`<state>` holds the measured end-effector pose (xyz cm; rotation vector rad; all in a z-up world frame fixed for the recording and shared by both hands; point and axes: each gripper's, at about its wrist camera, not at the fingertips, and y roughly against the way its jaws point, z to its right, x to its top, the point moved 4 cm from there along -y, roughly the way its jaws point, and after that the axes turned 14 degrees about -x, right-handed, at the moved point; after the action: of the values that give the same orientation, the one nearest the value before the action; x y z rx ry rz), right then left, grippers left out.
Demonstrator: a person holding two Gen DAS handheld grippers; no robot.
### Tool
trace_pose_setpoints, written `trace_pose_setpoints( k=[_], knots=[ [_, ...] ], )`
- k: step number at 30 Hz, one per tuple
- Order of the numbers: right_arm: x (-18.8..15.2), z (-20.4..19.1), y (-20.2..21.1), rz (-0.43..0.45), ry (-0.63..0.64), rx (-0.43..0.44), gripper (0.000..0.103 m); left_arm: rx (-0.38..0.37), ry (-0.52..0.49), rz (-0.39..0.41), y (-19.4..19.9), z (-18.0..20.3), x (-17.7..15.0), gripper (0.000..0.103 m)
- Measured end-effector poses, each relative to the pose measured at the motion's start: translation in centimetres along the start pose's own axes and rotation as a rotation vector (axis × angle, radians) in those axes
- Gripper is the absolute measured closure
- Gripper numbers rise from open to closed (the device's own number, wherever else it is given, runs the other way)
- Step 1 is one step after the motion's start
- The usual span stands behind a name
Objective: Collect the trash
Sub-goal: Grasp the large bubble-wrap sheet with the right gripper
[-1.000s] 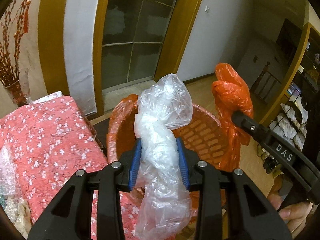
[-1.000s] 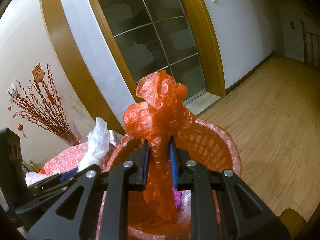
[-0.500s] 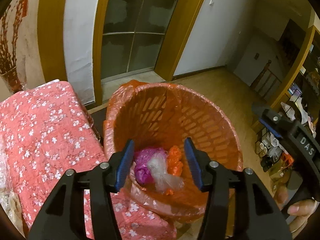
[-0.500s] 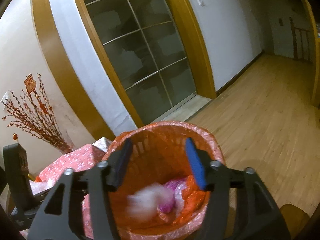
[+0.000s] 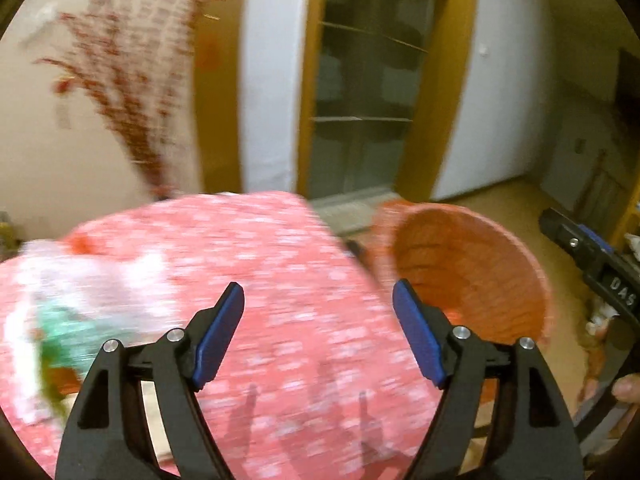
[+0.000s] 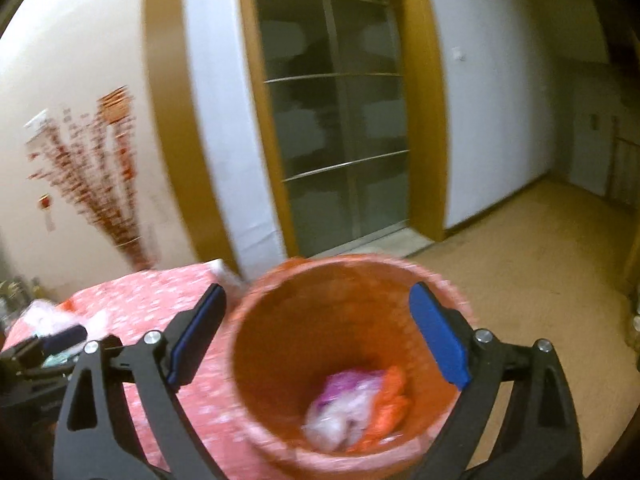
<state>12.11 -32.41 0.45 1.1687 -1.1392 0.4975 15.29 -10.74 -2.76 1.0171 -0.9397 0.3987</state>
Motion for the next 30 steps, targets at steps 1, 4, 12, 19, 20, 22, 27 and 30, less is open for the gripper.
trace_pose_setpoints(
  k=[1, 4, 12, 19, 20, 22, 27, 30],
  knots=[
    [-0.3, -1.2, 0.2, -0.008, 0.011, 0.037, 0.017, 0.025, 0.001, 0.012, 0.7, -0.6, -0.1, 0.026],
    [-1.0, -5.0, 0.4, -0.036, 0.06, 0.115, 0.026, 0.1, 0.036, 0.075, 3.9, -3.9, -0.8, 0.019],
    [-3.1, -16.1, 1.5, -0.086, 0.191, 0.305, 0.03, 0.341, 0.155, 0.134, 10.2, -12.0, -3.4, 0.015],
    [-4.9, -25.0, 2.3, -0.181, 0.303, 0.496, 0.05, 0.456, 0.239, 0.155, 13.6, -17.0, -5.6, 0.015],
    [-5.1, -26.2, 2.5, -0.185, 0.319, 0.515, 0.051, 0.46, 0.254, 0.157, 13.8, -17.5, -5.8, 0.015],
    [-5.4, -27.8, 2.8, -0.194, 0.342, 0.544, 0.058, 0.47, 0.278, 0.162, 14.4, -18.5, -6.3, 0.015],
    [-6.9, -30.9, 3.0, -0.245, 0.379, 0.599, 0.061, 0.476, 0.308, 0.174, 15.2, -19.8, -6.9, 0.015],
    [-7.5, -32.4, 3.0, -0.259, 0.399, 0.608, 0.061, 0.474, 0.32, 0.178, 15.6, -20.2, -7.2, 0.015]
  ],
)
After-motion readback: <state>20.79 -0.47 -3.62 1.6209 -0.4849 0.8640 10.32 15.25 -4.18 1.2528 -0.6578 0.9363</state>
